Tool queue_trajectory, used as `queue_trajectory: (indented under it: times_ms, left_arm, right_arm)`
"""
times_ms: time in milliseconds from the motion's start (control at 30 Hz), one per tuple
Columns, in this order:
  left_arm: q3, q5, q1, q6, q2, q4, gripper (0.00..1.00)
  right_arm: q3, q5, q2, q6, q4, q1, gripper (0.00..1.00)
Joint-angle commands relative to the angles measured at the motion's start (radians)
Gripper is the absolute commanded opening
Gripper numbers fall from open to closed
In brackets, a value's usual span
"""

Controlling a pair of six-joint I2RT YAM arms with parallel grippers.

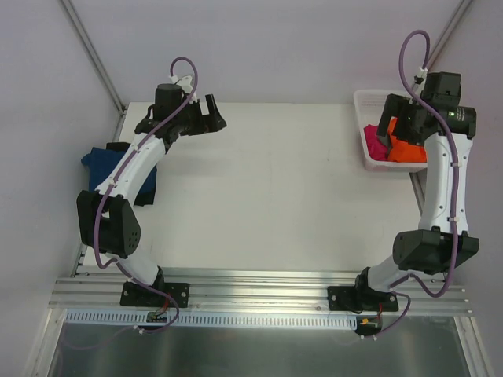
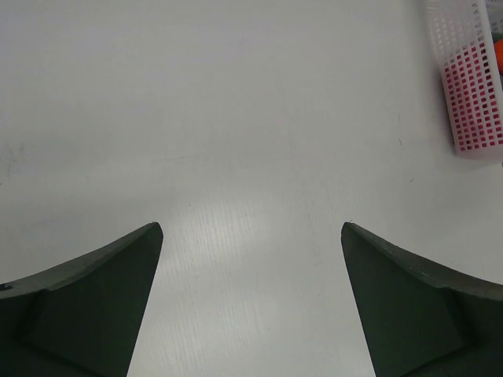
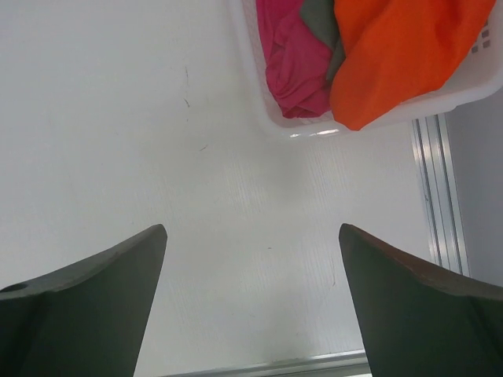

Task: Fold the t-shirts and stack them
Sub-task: Grab the tshirt from the pile

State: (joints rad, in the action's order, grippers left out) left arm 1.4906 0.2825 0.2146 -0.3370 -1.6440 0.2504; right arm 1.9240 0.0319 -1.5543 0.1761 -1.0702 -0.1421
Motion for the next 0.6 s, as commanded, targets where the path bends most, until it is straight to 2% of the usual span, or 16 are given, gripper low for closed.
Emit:
queue_trajectory:
  times_ms: [0,133,167,267,367,567]
  left_arm:
    - [0.022,0.012,-0.001,-0.016,0.029,-0.016,0.99]
    - [-0.009,0.0,0.0,0.053,0.03,-0.016,0.99]
    - [-0.01,0.012,0.0,0.125,0.029,-0.016,0.99]
    - [-0.001,0.0,0.0,0.19,0.019,-0.016,0.99]
    - [0.028,-0.057,0.0,0.153,0.006,-0.017,0.99]
    - [0.085,-0.043,0.0,0.153,-0.022,-0.026,0.99]
  right_arm:
    - [-0.014,-0.084,0.054,-0.015,0.029,-0.005,0.97]
    - [-0.106,-0.211,0.066,0.003,0.134,-0.005,0.97]
    - [-0.105,-0.219,0.047,0.02,0.133,-0.005,0.97]
    - [-0.034,-0.219,-0.052,0.065,0.105,-0.005,0.97]
    - [0.091,-0.213,-0.159,0.088,0.093,-0.005,0.97]
    - [0.243,-0.311,-0.288,0.099,0.173,-0.008,0.98]
